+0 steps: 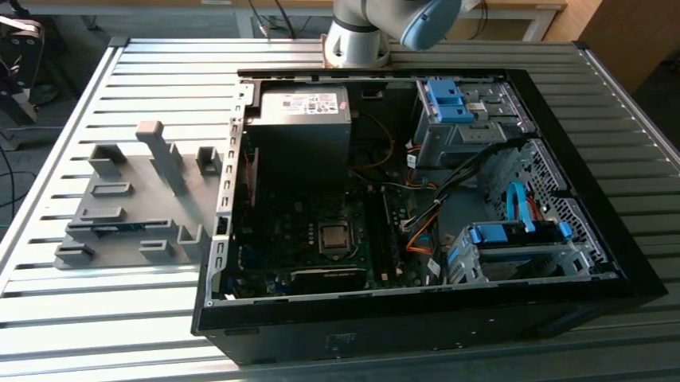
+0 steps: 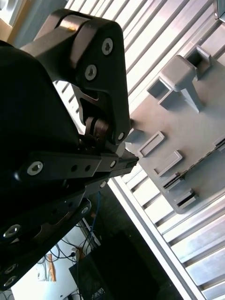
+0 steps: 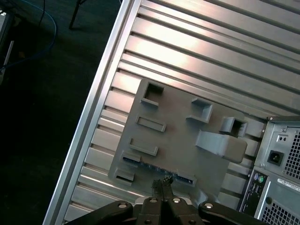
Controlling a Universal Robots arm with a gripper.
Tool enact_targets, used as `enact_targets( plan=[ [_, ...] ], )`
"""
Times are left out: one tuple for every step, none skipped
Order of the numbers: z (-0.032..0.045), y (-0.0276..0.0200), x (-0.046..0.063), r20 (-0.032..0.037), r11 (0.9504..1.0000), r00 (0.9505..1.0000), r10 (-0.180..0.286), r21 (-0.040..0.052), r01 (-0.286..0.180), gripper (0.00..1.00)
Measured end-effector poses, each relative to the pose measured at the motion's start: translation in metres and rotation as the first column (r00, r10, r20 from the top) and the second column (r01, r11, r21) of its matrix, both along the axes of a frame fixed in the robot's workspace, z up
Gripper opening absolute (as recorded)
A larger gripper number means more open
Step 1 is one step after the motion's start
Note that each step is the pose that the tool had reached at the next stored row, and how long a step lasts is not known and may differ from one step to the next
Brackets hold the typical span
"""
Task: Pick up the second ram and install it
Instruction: 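Pick up the second ram and move it above second insertion slot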
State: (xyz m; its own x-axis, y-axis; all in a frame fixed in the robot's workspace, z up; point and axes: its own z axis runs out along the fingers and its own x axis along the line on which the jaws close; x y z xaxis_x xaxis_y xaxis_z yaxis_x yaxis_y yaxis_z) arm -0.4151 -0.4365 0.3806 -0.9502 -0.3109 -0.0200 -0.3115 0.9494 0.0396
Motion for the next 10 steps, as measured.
enact_targets(
  plan=[
    [-0.0001, 0.0000, -0.0002, 0.0001, 1.0000, 1.0000, 0.002, 0.0001, -0.002, 0.11],
    [-0.0001, 0.0000, -0.0006, 0.0001, 1.0000, 1.0000, 0.004, 0.0001, -0.004, 0.11],
    [-0.0001, 0.0000, -0.0008, 0.0001, 1.0000, 1.0000, 0.007, 0.0001, -0.007, 0.11],
    [-0.0001, 0.0000, -0.0010, 0.0001, 1.0000, 1.0000, 0.009, 0.0001, -0.009, 0.11],
    [-0.0002, 0.0000, -0.0012, 0.0002, 0.9999, 0.9999, 0.012, 0.0002, -0.012, 0.11],
    [-0.0001, 0.0000, -0.0016, 0.0001, 0.9999, 0.9999, 0.015, 0.0000, -0.015, 0.11],
    [-0.0001, 0.0000, -0.0020, 0.0000, 0.9998, 0.9998, 0.019, 0.0000, -0.019, 0.11],
    [-0.0001, 0.0000, -0.0023, 0.0001, 0.9997, 0.9997, 0.023, 0.0001, -0.023, 0.11],
    [-0.0001, 0.0000, -0.0027, 0.0000, 0.9996, 0.9996, 0.028, 0.0001, -0.028, 0.11],
    [-0.0002, 0.0000, -0.0030, 0.0000, 0.9995, 0.9995, 0.033, 0.0000, -0.033, 0.11]
  ],
)
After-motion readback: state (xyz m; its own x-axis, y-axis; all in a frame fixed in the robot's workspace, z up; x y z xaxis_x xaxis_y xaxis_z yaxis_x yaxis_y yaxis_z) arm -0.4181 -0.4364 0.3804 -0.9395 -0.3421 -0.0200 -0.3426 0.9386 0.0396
